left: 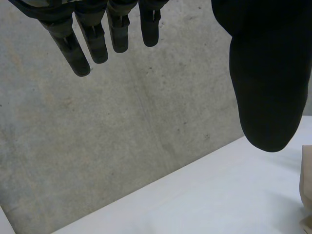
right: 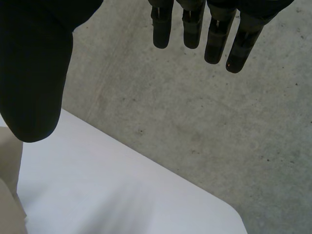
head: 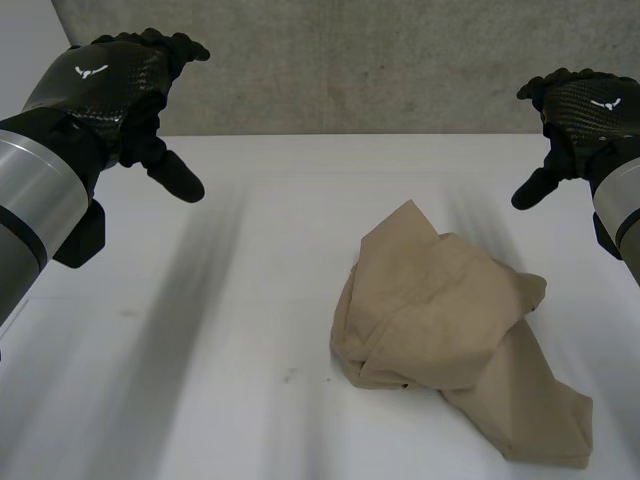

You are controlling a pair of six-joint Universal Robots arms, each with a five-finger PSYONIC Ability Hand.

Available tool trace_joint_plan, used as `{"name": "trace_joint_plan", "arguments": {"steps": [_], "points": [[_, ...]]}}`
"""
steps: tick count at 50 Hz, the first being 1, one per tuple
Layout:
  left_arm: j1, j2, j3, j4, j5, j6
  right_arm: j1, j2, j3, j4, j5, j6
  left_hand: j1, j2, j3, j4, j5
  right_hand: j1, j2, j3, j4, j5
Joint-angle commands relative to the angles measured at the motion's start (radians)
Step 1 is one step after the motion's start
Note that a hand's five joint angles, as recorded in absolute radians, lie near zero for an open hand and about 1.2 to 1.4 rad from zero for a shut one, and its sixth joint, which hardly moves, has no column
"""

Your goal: Fold the shorts.

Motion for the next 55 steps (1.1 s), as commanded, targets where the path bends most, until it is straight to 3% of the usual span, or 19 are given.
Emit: {"name": "trace_joint_plan", "arguments": {"steps": [1,9,24,32,39,46,55], "points": [[0.004,-0.007,-0.020,0.001,0.000,-0.032,0.001,0.002,-0.003,-0.004,-0.034,-0.001,-0.002,-0.018,-0.026,-0.020,-0.036,-0.024,-0.040,-0.038,-0.056,-0.056],[0.010,-0.002,-0.062,0.010,-0.003,-0.073,-0.001,0.002,0.008,0.001,-0.182,-0.009,0.007,-0.010,-0.017,-0.011,-0.028,-0.024,-0.040,-0.038,-0.056,-0.056],[-0.006,-0.007,-0.181,0.076,0.020,-0.095,0.002,-0.048,-0.004,0.001,-0.176,-0.005,0.036,0.020,0.012,0.018,0.002,-0.024,-0.040,-0.038,-0.056,-0.056],[-0.094,-0.181,-0.286,0.082,0.104,-0.102,0.001,-0.048,0.000,0.002,-0.179,-0.010,0.101,0.084,0.077,0.083,0.066,-0.024,-0.040,-0.038,-0.056,-0.056],[-0.133,-0.310,-0.320,0.188,0.110,-0.108,0.001,-0.047,0.002,0.002,-0.179,-0.016,0.200,0.184,0.176,0.182,0.166,-0.024,-0.040,-0.038,-0.056,-0.056],[-0.190,-0.428,-0.271,0.303,0.110,-0.153,0.002,-0.050,0.007,0.004,-0.179,-0.018,0.289,0.272,0.265,0.271,0.254,-0.024,-0.040,-0.038,-0.056,-0.056],[-0.274,-0.600,-0.139,0.309,0.107,-0.207,0.002,-0.050,0.010,0.008,-0.179,-0.016,0.298,0.281,0.274,0.280,0.263,-0.024,-0.040,-0.038,-0.056,-0.056]]}}
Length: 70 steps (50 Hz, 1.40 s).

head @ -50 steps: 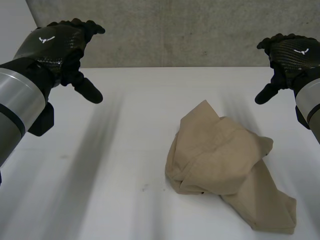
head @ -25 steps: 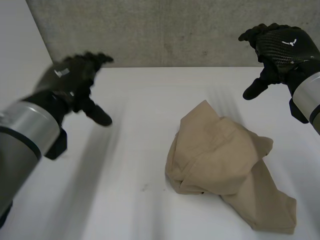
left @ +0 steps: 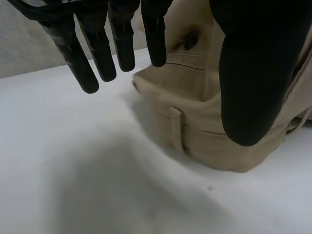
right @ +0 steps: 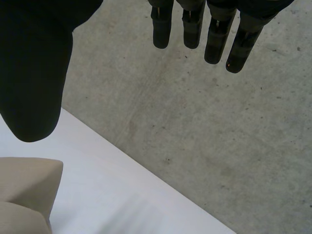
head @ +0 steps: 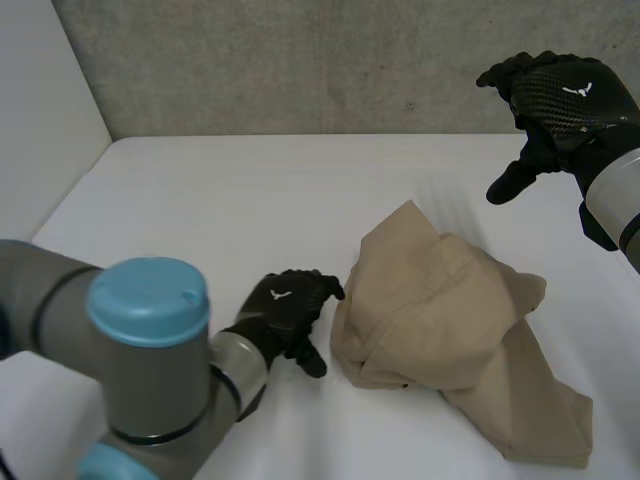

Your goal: Fold the shorts.

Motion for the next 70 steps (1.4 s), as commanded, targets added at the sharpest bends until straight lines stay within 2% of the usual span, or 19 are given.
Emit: {"name": "trace_joint_plan", "arguments": {"steps": [1,4,8,12,13,15,24,29,34,38,42,45,48,50,52,57,64,68,70], "points": [[-0.075,-0.146,0.115,0.002,-0.003,-0.048,0.000,0.000,0.004,0.003,0.000,0.001,0.088,0.086,0.086,0.084,0.080,-0.024,-0.040,-0.038,-0.056,-0.056],[-0.097,-0.177,0.146,0.000,-0.009,-0.058,0.000,-0.002,0.006,0.003,0.000,0.001,0.246,0.244,0.244,0.242,0.238,-0.024,-0.040,-0.038,-0.056,-0.056],[-0.091,-0.183,0.169,0.000,-0.068,-0.058,-0.001,-0.005,0.007,0.003,0.000,0.000,0.976,0.975,0.974,0.973,0.969,-0.024,-0.040,-0.038,-0.056,-0.056],[-0.079,-0.154,0.172,0.014,-0.306,-0.042,-0.001,-0.005,0.009,0.001,0.000,0.000,0.998,0.996,0.996,0.994,0.990,-0.024,-0.040,-0.038,-0.056,-0.056],[-0.056,-0.127,0.177,0.020,-0.398,-0.035,0.000,-0.005,0.009,0.001,0.000,0.000,0.998,0.996,0.996,0.994,0.990,-0.024,-0.040,-0.038,-0.056,-0.056],[-0.008,-0.090,0.177,0.032,-0.457,-0.016,0.000,-0.005,0.009,0.001,0.000,0.000,0.998,0.996,0.996,0.994,0.990,-0.024,-0.040,-0.038,-0.056,-0.056],[0.312,0.125,0.201,0.159,-0.356,0.158,0.005,-0.005,0.010,0.001,0.000,0.000,0.998,0.996,0.996,0.994,0.990,-0.024,-0.040,-0.038,-0.056,-0.056],[0.336,0.173,0.243,0.298,-0.285,0.218,0.009,-0.005,0.010,0.003,-0.001,0.000,0.998,0.996,0.996,0.994,0.990,-0.024,-0.040,-0.038,-0.056,-0.056],[0.308,0.190,0.273,0.387,-0.193,0.223,0.011,-0.005,0.013,0.003,0.000,0.000,0.998,0.996,0.996,0.994,0.990,-0.024,-0.040,-0.038,-0.056,-0.056],[0.213,0.164,0.286,0.402,-0.090,0.223,0.011,-0.006,0.018,0.003,0.000,0.000,0.998,0.996,0.996,0.994,0.990,-0.024,-0.040,-0.038,-0.056,-0.056],[0.063,0.034,0.330,0.402,0.018,0.225,0.011,-0.006,0.018,0.003,0.000,0.000,0.998,0.996,0.996,0.994,0.990,-0.024,-0.040,-0.038,-0.056,-0.056],[-0.002,-0.034,0.348,0.401,0.068,0.225,0.008,-0.011,0.016,0.004,0.000,0.000,0.998,0.996,0.996,0.994,0.990,-0.024,-0.040,-0.038,-0.056,-0.056],[-0.057,-0.115,0.364,0.384,0.125,0.228,0.002,-0.017,0.016,0.003,0.000,0.000,0.305,0.303,0.302,0.301,0.297,-0.024,-0.040,-0.038,-0.056,-0.056],[-0.089,-0.155,0.362,0.365,0.137,0.231,-0.001,-0.020,0.015,0.000,0.000,0.001,-0.080,-0.082,-0.082,-0.084,-0.088,-0.024,-0.040,-0.038,-0.056,-0.056],[-0.108,-0.163,0.356,0.359,0.135,0.237,-0.001,-0.020,0.013,0.000,0.000,0.001,-0.223,-0.224,-0.225,-0.226,-0.230,-0.024,-0.040,-0.038,-0.056,-0.056],[-0.109,-0.145,0.344,0.348,0.128,0.270,-0.003,-0.020,0.012,-0.002,0.000,0.001,-0.220,-0.222,-0.222,-0.224,-0.228,-0.024,-0.040,-0.038,-0.056,-0.056],[-0.027,0.035,0.240,0.306,0.016,0.306,0.002,-0.019,0.000,0.015,-0.011,-0.008,-0.214,-0.216,-0.216,-0.218,-0.222,-0.024,-0.040,-0.038,-0.056,-0.056],[0.007,0.147,0.143,0.257,-0.052,0.303,0.009,-0.010,0.003,0.058,-0.021,-0.088,-0.194,-0.196,-0.196,-0.197,-0.201,-0.024,-0.040,-0.038,-0.056,-0.056],[0.021,0.196,0.076,0.212,-0.078,0.301,0.013,0.001,0.010,0.105,-0.041,-0.193,-0.156,-0.158,-0.158,-0.159,-0.163,-0.024,-0.040,-0.038,-0.056,-0.056]]}}
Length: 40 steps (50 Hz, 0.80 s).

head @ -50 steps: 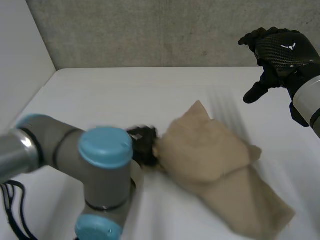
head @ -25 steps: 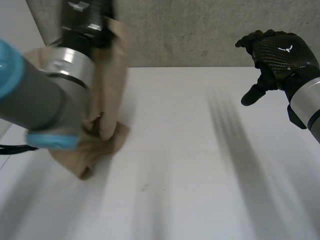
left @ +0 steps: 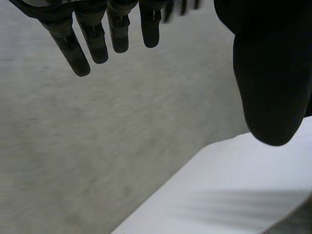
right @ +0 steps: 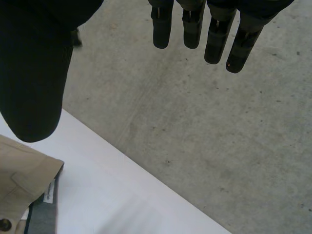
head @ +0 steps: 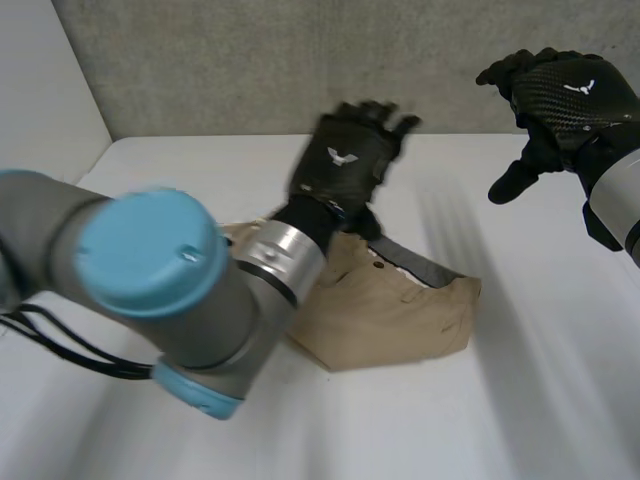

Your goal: Fold the shorts.

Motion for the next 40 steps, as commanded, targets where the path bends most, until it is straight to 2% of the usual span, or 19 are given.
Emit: {"name": "trace_joint_plan", "arguments": {"steps": [1,7,14,20,28,31,40], "points": [[0.088,0.239,-0.225,-0.125,-0.142,0.003,0.013,0.025,0.013,0.113,-0.046,-0.227,0.073,0.063,0.057,0.064,0.050,-0.024,-0.040,-0.038,-0.056,-0.056],[0.106,0.279,-0.378,-0.296,-0.154,-0.017,0.016,0.139,0.062,0.208,-0.132,-0.573,0.258,0.248,0.242,0.249,0.235,-0.024,-0.040,-0.038,-0.056,-0.056],[0.117,0.256,-0.440,-0.427,-0.145,-0.109,0.005,0.221,0.120,0.188,-0.150,-0.801,0.255,0.246,0.239,0.247,0.232,-0.023,-0.039,-0.036,-0.054,-0.054],[0.175,0.162,-0.419,-0.393,-0.148,-0.139,0.002,0.309,0.129,0.082,-0.175,-0.839,0.211,0.202,0.195,0.203,0.188,0.085,0.070,0.072,0.054,0.054],[0.252,0.090,-0.365,-0.331,-0.144,-0.141,-0.001,0.403,0.152,-0.046,-0.271,-0.845,0.229,0.219,0.213,0.220,0.206,0.373,0.357,0.360,0.342,0.342],[0.253,0.052,-0.342,-0.327,-0.136,-0.142,-0.001,0.438,0.151,-0.076,-0.299,-0.845,0.232,0.222,0.216,0.223,0.209,0.456,0.440,0.442,0.424,0.424],[0.206,-0.060,-0.273,-0.323,-0.131,-0.142,-0.001,0.467,0.145,-0.097,-0.297,-0.847,0.232,0.222,0.216,0.223,0.209,0.464,0.449,0.451,0.433,0.433]]}}
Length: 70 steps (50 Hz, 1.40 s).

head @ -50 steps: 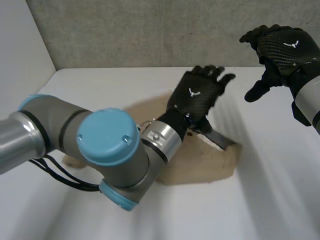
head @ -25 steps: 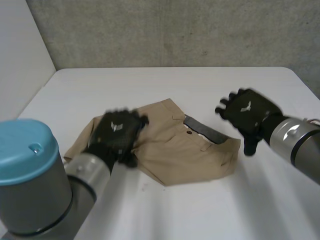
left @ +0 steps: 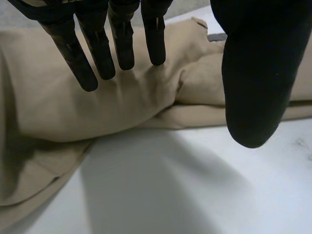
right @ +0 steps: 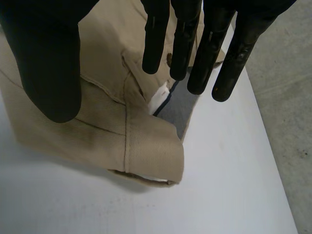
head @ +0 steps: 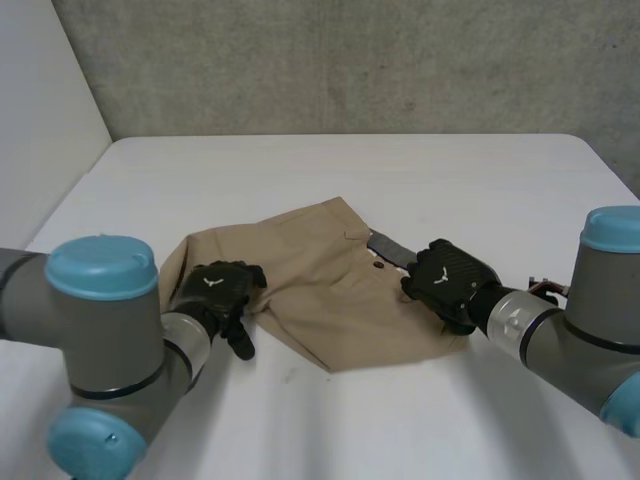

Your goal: Fold the shorts.

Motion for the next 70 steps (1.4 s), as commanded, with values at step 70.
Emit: {"name": "trace_joint_plan", "arguments": {"steps": [70], "points": [[0.066,-0.085,0.397,-0.070,-0.157,0.124,0.232,0.074,-0.517,0.233,0.246,0.908,0.027,0.024,0.026,0.028,0.031,-0.312,-0.394,-0.395,-0.393,-0.371]]}}
